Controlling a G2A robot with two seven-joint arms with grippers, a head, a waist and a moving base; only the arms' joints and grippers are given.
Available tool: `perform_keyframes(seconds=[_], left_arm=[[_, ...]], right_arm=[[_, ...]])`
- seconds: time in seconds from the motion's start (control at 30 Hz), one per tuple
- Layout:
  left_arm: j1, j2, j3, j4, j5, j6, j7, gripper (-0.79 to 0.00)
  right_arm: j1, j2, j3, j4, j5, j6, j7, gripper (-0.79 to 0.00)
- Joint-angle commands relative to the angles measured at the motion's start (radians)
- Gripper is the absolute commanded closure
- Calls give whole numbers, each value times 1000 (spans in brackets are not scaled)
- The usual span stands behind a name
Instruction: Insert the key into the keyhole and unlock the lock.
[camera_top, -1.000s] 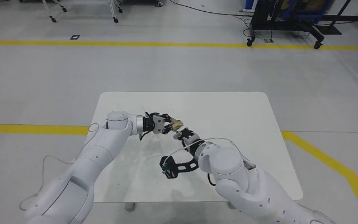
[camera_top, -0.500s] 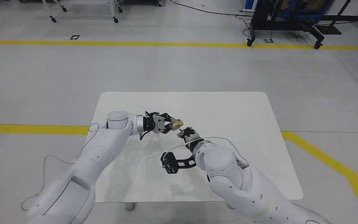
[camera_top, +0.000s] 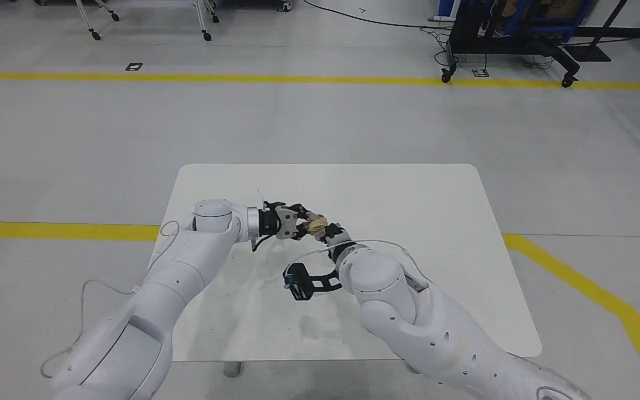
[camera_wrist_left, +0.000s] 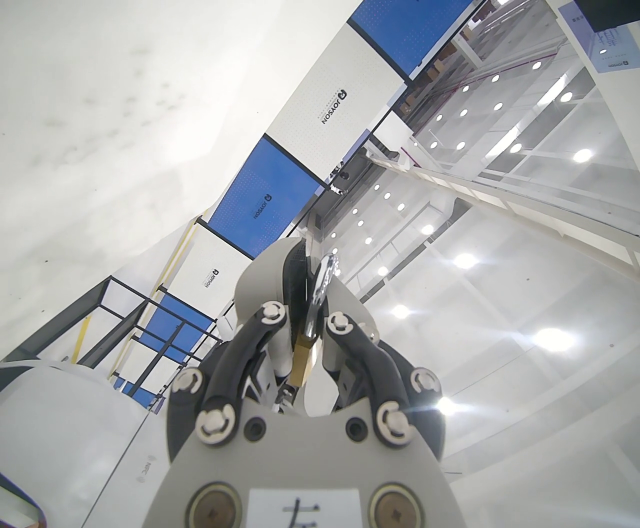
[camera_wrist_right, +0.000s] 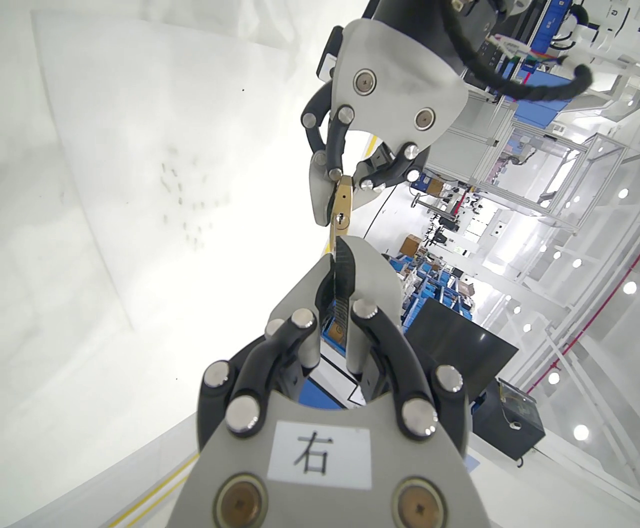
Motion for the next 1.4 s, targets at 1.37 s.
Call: perform_keyframes(seconds=[1.37], left_arm=[[89, 33, -165, -109, 23, -71, 128, 0]], right_arm=[[-166, 19, 110, -46, -341, 398, -375, 0]])
